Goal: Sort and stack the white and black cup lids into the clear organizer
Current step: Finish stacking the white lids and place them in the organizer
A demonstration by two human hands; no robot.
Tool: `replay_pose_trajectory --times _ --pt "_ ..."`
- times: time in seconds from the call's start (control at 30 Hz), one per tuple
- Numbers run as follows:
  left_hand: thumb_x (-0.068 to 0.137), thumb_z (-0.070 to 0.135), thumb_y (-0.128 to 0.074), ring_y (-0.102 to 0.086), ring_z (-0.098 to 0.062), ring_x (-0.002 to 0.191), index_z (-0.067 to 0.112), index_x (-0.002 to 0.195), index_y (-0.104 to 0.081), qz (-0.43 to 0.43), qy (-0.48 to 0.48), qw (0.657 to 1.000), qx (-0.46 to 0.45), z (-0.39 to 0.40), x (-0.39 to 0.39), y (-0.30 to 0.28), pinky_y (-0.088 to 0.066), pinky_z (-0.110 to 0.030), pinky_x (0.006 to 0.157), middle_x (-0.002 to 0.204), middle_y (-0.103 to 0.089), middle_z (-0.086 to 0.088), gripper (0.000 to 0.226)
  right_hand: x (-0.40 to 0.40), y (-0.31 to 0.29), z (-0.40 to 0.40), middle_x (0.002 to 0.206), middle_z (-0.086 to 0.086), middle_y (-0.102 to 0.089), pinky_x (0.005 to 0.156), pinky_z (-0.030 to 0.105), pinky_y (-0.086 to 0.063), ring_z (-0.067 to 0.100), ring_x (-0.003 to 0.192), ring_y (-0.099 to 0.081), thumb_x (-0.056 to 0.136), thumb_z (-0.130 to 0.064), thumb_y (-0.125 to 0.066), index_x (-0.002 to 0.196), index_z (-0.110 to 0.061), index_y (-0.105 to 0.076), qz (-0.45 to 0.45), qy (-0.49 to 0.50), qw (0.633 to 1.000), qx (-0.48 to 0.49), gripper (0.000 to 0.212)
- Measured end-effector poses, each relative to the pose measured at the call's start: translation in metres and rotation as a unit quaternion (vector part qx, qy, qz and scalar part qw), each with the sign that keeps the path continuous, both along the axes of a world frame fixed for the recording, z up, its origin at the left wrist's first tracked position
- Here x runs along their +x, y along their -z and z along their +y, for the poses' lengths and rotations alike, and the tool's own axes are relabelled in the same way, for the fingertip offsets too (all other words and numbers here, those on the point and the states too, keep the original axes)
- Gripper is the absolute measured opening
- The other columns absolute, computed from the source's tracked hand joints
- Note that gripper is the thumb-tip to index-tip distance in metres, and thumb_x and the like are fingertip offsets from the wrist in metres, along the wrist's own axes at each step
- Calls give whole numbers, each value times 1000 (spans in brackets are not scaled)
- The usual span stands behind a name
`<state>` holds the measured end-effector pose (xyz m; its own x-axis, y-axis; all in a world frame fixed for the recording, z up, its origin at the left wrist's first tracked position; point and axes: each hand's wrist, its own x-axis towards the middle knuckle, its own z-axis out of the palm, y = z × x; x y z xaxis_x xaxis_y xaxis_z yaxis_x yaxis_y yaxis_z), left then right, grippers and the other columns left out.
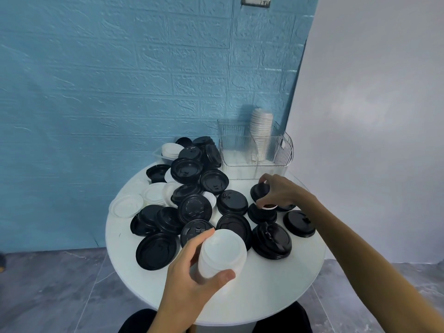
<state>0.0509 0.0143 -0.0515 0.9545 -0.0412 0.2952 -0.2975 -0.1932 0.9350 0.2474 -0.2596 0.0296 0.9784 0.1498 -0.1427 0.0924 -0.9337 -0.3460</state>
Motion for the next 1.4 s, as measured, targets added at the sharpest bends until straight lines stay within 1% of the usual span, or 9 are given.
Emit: replay_pose_trajectory --times 0.2,0.4,0.7,0.8,0.93,1.17,1.23,1.3,1.4 --pt "52 78 -86 -57 -1 128 57 131 -56 5 0 1000 -9 0 0 -2 -48 -7 93 133 -64 25 87 -5 -1 2 101 -4 -58 75 35 -48 20 96 -55 49 -61 -68 122 -29 -42 25 -2 999 -31 85" --pt "49 82 -84 -57 -2 128 59 131 -56 6 -2 1000 -8 1 0 -1 -51 -10 92 133 -64 26 89 -10 -5 3 99 -3 -58 69 34 -48 18 91 -56 50 -62 -70 117 -28 -38 24 -14 999 -35 82" --pt "53 77 -86 -58 -3 128 56 131 -57 1 3 1000 -3 0 1 0 -48 -8 94 133 -65 24 87 -10 -29 -5 107 -9 -60 71 26 -46 9 94 -57 54 -56 -71 114 -27 -56 -27 -45 998 33 69" --pt "54 77 -87 -59 -3 128 56 132 -57 -4 1 1000 -2 0 1 -1 -47 -8 95 133 -65 23 86 0 -38 -21 109 -4 -65 73 28 -53 12 93 -62 64 -48 -83 117 -23 -61 -59 -10 996 71 62" --pt "54 75 -88 -59 -4 128 56 131 -58 -7 3 1000 -5 0 1 -2 -46 -8 96 133 -66 22 84 12 -26 -43 112 -2 -60 79 31 -45 24 99 -59 69 -52 -86 126 -26 -53 -90 96 990 58 71" --pt "56 63 -90 -59 -5 129 56 131 -58 -12 6 1000 2 0 2 1 -49 -11 95 134 -65 22 81 18 17 -64 109 4 -63 88 37 -52 25 97 -61 75 -51 -81 120 -15 -63 -50 151 987 -2 60" --pt "56 63 -90 -59 -5 129 57 131 -57 -12 5 1000 3 0 2 2 -50 -17 96 134 -65 22 82 18 22 -65 118 8 -61 90 38 -51 29 104 -60 76 -51 -81 128 -14 -61 -56 149 987 2 67" --pt "56 63 -90 -58 -5 130 57 131 -57 -13 6 1000 1 0 1 2 -48 -20 98 135 -65 22 82 18 23 -64 132 10 -56 97 38 -46 31 119 -56 77 -49 -82 145 -18 -49 -60 148 987 15 82" --pt "57 62 -90 -58 -5 130 56 132 -57 -12 6 1000 0 0 1 2 -47 -23 100 135 -65 22 83 17 26 -62 135 7 -57 95 36 -43 28 121 -55 75 -47 -85 145 -20 -44 -83 131 986 58 85"
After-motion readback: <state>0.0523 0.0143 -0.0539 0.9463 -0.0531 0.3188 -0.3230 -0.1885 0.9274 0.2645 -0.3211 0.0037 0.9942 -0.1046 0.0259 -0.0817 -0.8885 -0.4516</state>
